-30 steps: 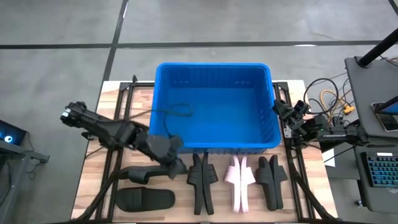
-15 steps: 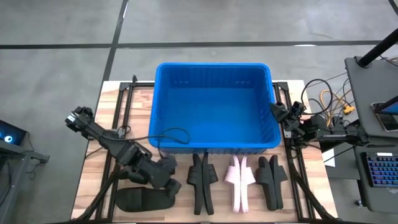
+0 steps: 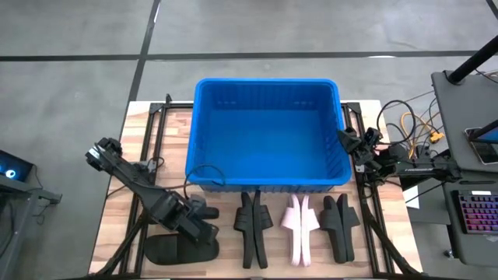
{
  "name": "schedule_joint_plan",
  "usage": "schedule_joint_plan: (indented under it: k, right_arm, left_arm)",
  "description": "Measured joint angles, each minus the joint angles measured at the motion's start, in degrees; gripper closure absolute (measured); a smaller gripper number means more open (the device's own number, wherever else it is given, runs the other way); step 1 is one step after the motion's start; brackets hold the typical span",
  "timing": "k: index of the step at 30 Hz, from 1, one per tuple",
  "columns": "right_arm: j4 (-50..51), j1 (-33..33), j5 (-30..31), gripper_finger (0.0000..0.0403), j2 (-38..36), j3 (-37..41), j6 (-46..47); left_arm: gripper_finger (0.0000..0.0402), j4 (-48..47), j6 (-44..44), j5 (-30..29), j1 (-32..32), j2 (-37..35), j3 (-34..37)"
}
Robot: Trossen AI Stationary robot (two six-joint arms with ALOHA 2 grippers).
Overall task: Pick and place slides into bin
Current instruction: Put the black slide into the blue bin
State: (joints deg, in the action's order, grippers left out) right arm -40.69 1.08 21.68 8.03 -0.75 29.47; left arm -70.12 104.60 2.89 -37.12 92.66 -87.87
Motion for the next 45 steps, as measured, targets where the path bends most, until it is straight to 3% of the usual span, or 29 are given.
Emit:
schedule_joint_plan:
  k: [14, 28, 45]
  right_arm:
    - [-0.04, 0.04, 0.29, 0.0394, 0.02, 0.02, -0.58]
    - [-0.06, 0.04, 0.38, 0.0394, 0.02, 0.02, -0.56]
    - [-0.17, 0.04, 0.39, 0.0394, 0.02, 0.07, -0.56]
  left_arm:
    - [0.0226, -11.77, 17.92, 0.53, -2.45, 6.16, -0.23]
    - [0.0226, -19.86, 18.31, 4.07, -2.27, 12.26, -0.23]
    - [0.0226, -20.11, 19.83, 5.22, -2.21, 19.74, -0.01]
